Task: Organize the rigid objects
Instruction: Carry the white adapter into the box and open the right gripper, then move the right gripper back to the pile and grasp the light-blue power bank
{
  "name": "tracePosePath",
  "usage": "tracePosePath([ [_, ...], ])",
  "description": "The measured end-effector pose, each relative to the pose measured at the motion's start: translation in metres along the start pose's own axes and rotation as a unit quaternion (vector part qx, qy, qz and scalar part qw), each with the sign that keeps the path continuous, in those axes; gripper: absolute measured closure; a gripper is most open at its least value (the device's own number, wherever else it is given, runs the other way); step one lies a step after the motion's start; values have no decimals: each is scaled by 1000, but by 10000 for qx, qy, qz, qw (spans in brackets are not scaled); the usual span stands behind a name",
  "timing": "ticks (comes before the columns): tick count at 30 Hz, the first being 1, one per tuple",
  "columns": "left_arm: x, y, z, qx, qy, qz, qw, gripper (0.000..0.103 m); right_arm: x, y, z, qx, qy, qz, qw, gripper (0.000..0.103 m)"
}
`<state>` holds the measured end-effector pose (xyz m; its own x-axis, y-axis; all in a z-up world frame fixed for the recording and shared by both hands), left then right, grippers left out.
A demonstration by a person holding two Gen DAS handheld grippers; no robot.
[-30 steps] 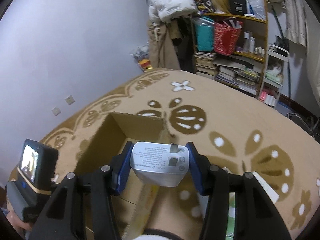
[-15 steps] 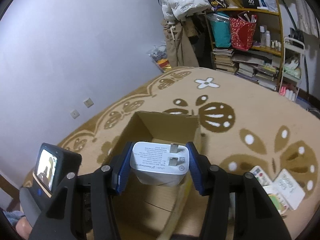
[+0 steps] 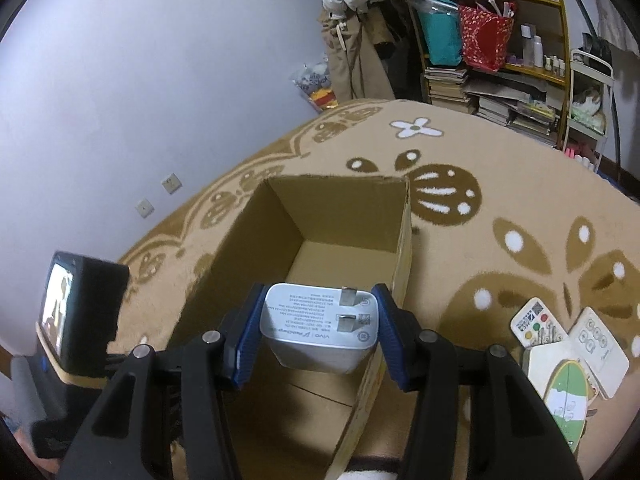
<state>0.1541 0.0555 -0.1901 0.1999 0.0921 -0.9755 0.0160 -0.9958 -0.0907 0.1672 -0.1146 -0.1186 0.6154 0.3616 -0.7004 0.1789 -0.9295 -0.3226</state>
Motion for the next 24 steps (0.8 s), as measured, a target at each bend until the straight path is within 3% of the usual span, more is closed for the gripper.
tracePosePath([
  [4,1,-1,1,-14,-21,21,10000,89,0,-3,3,-68,-14,7,10000,47],
  [7,4,-2,2,-74,-100,221,9997,89,-13,-8,-3,-155,260,-28,9995,47],
  [9,4,-3,1,-72,-40,35,10000,87,-21,-10,-7,-214,351,14,9992,46],
  [11,4,-3,1,-86,-49,38,9999,88,-29,-8,-8,-288,434,180,9985,35],
  [16,2,-2,0,-46,-22,21,10000,88,-39,5,-4,-379,447,629,9963,29],
  [20,2,-1,-1,-26,-32,-4,10000,88,-50,26,-4,-100,526,897,9945,5],
  [24,1,-1,1,-26,-33,19,10000,88,-58,45,-1,-37,439,1262,9910,4],
])
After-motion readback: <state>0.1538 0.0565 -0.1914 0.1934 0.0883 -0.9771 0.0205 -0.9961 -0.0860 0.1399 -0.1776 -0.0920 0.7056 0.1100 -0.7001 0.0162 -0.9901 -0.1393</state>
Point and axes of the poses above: each gripper's, at about its wrist camera, not at the fingertips, and x roughly the way its jaws point, y to its right, z to its underside, the point moved 4 cm from there along x, roughly the way its jaws point
